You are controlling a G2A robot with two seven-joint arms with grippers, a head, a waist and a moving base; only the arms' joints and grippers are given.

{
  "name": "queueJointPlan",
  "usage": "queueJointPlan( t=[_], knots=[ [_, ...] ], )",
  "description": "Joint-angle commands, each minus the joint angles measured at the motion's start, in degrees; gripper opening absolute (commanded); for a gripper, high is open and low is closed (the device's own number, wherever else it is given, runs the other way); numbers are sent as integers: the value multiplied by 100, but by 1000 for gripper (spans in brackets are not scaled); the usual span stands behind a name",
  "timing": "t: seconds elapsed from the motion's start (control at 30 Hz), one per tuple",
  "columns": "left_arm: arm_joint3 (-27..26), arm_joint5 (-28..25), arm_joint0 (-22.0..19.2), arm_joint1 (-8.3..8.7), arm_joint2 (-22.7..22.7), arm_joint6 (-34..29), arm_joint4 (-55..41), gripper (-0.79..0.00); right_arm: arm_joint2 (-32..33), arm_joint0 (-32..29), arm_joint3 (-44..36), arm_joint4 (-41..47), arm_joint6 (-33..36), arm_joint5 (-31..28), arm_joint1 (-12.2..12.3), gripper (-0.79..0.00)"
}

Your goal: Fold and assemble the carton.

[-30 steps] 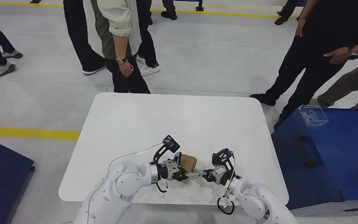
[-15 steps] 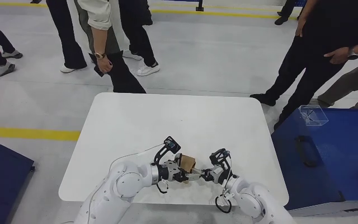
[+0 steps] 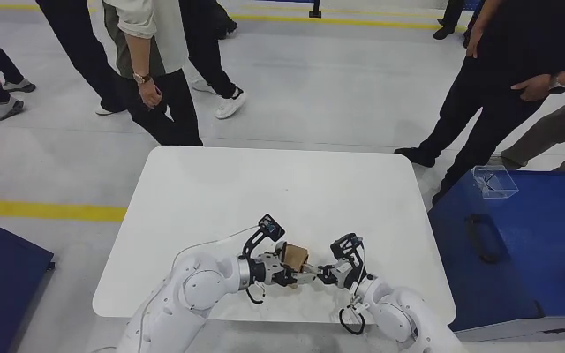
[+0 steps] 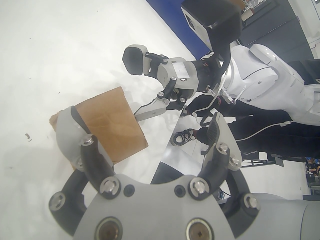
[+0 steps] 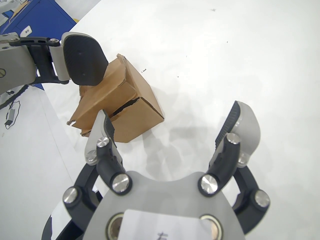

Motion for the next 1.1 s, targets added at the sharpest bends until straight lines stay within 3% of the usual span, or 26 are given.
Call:
queueJointPlan(
  t=[0.0,0.63,0.87,1.07],
  knots=[
    [-16,-13,12,6,-7,12,-4,0,18,-8,-33,9,12,-2,-1,0],
    [19,24,-32,41,39,-122,-26,0,-1,31,14,-71,20,128,-49,0],
    [23,53,-39,47,89,-148,-15,0,93,41,-275,251,43,357,-79,0],
    [-41,22,14,71,53,-92,-11,0,-204,162,-84,-188,38,707,-143,0]
  ],
)
